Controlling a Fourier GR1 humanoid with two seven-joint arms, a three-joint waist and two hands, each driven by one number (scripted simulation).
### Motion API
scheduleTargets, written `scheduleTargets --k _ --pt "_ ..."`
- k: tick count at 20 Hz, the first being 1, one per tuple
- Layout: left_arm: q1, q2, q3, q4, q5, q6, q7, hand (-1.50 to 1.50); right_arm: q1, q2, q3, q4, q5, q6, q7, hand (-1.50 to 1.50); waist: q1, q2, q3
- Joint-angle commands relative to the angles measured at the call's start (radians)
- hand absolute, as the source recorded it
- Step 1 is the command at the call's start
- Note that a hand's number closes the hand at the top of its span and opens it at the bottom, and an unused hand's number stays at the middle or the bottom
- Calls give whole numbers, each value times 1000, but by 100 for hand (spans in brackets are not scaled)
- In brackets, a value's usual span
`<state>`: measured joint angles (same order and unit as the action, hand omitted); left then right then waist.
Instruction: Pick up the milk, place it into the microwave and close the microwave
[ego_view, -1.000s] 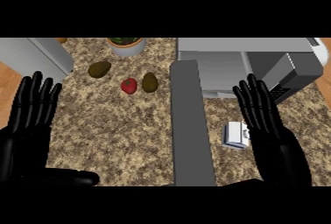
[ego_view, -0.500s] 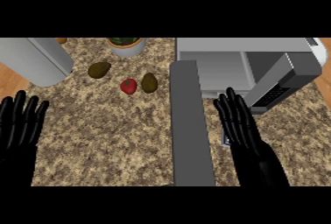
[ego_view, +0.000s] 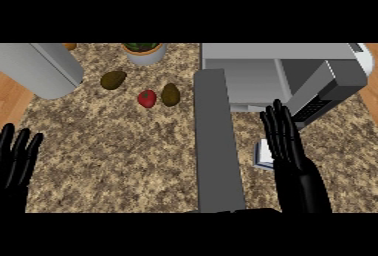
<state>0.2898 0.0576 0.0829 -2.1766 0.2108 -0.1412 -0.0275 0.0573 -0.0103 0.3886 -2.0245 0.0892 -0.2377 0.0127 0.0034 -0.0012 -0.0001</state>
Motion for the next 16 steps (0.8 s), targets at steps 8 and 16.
scheduleTargets --k 8,16 --pt "158 -26 -2 -40 1 -90 -86 -150 18 -33 -215 267 -153 86 -224 -150 4 1 0" --pt "124 -52 14 -41 3 -75 -59 -150 29 -55 -285 374 -145 96 -286 -150 -1 1 0"
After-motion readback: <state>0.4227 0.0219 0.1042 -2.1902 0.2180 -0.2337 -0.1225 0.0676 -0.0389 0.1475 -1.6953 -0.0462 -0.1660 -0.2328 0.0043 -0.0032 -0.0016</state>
